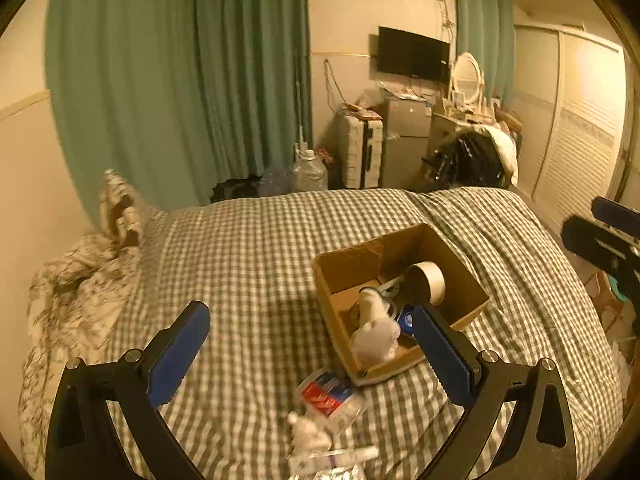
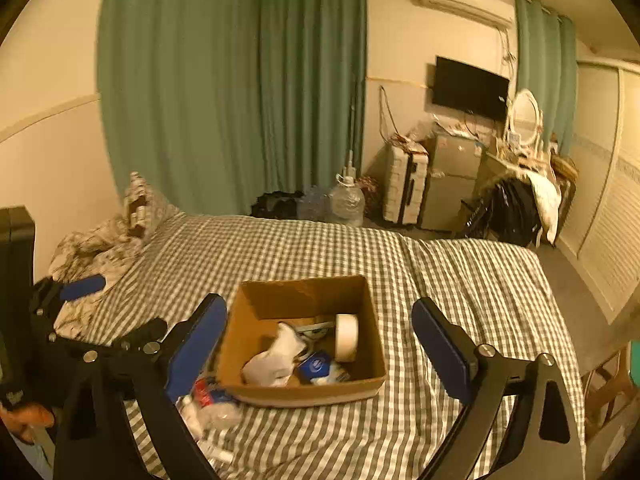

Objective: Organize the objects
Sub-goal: 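Lower the glove into the box with the left gripper while the right gripper drops the tape in, then grasp the white figurine with the left gripper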

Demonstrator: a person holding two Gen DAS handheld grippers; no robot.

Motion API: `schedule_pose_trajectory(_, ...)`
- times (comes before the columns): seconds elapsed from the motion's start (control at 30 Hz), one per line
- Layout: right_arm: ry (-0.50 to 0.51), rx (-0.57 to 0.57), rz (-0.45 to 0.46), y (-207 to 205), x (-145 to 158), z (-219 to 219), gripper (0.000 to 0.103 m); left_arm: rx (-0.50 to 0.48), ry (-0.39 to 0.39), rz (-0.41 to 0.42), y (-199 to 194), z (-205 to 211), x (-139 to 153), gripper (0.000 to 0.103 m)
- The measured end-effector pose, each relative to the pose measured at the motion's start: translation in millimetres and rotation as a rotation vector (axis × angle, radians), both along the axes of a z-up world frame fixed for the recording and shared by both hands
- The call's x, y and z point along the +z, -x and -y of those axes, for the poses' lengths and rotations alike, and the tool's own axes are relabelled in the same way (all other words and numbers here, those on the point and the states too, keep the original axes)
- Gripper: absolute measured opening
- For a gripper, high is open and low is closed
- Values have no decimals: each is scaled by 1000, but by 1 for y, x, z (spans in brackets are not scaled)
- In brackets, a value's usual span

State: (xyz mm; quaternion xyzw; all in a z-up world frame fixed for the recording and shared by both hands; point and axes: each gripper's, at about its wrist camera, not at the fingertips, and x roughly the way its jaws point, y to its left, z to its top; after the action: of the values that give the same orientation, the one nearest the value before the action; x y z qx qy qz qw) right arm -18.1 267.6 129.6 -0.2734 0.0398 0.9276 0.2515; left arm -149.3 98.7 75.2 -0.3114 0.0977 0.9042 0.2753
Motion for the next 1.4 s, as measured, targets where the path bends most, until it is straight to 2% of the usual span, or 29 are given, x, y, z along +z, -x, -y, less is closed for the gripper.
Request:
schedule_pose_trajectory(0.07, -19, 15, 6, -9, 0, 19, 103, 17, -4, 5, -8, 16, -3, 103)
schedule_pose_trajectory(0.23, -19, 50, 33, -22, -26, 53, 103, 75, 9, 33, -25, 55, -32, 103)
schedule_pose_trajectory(0.4, 34, 74, 78, -21, -83, 67, 103, 129, 33, 73, -33, 78, -79, 103)
schedule_pose_trajectory(0.53, 105, 80, 125, -11, -133, 65, 103, 146, 42, 142, -37, 85, -122, 103)
schedule_pose_trajectory(0.67, 143, 77, 227, 1, -185, 62, 103, 156, 69, 207, -33, 85, -158, 103)
schedule_pose_trajectory(0.73, 190, 60, 271, 6, -200, 56, 103, 152, 85, 236, -32, 84, -173, 103)
schedule_pose_trajectory(0.87, 225, 24, 291, 10, -212, 47, 103, 156, 126, 288, -27, 76, -193, 103)
schedule_pose_trajectory(1.07, 253, 28, 355, 23, -229, 45, 103, 111, 206, 278, -36, 57, -205, 103)
schedule_pose_trajectory(1.27, 275, -5, 365, 25, -232, 38, 103, 57, 193, 315, -30, 38, -211, 103)
schedule_pose_trajectory(1.4, 291, -19, 356, 23, -232, 34, 103, 33, 173, 377, -13, 22, -222, 100)
